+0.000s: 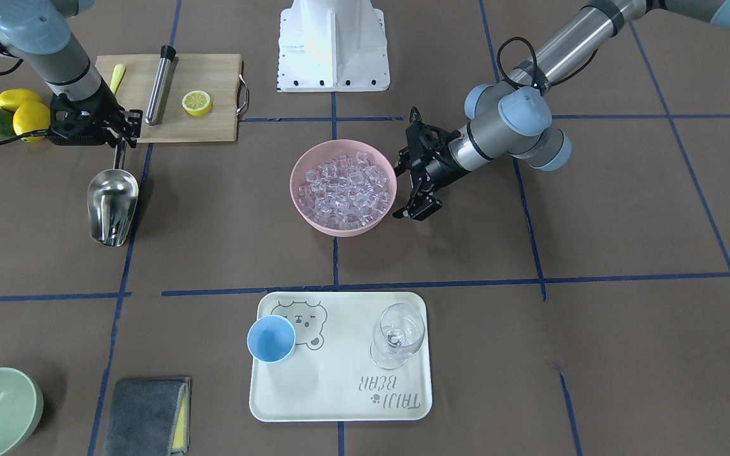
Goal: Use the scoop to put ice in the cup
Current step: 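Reach the right gripper down and grasp the metal scoop handle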
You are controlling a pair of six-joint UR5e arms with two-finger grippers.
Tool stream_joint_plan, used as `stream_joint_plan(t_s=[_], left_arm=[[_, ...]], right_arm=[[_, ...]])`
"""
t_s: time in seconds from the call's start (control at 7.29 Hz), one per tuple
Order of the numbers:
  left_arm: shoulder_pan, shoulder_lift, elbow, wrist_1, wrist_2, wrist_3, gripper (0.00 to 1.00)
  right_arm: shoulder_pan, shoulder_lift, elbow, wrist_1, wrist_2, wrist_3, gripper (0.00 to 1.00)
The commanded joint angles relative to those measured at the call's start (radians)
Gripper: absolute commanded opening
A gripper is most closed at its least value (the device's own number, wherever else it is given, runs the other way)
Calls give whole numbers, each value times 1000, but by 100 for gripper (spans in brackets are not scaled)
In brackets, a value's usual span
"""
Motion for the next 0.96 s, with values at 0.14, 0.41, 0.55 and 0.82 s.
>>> stream_joint_plan(t_s=[0.14,0.41,0.55,0.82], left_arm=[[1,0,0,0,0,0,100],[1,0,0,0,0,0,100],[1,0,0,0,0,0,100],[1,0,0,-5,0,0,100]], right_arm=[[-6,-1,-18,0,-1,-1,45],[-10,2,-22,-1,0,-6,43],[-10,3,-22,-1,0,-4,34],[-16,2,-18,-4,2,-19,0]])
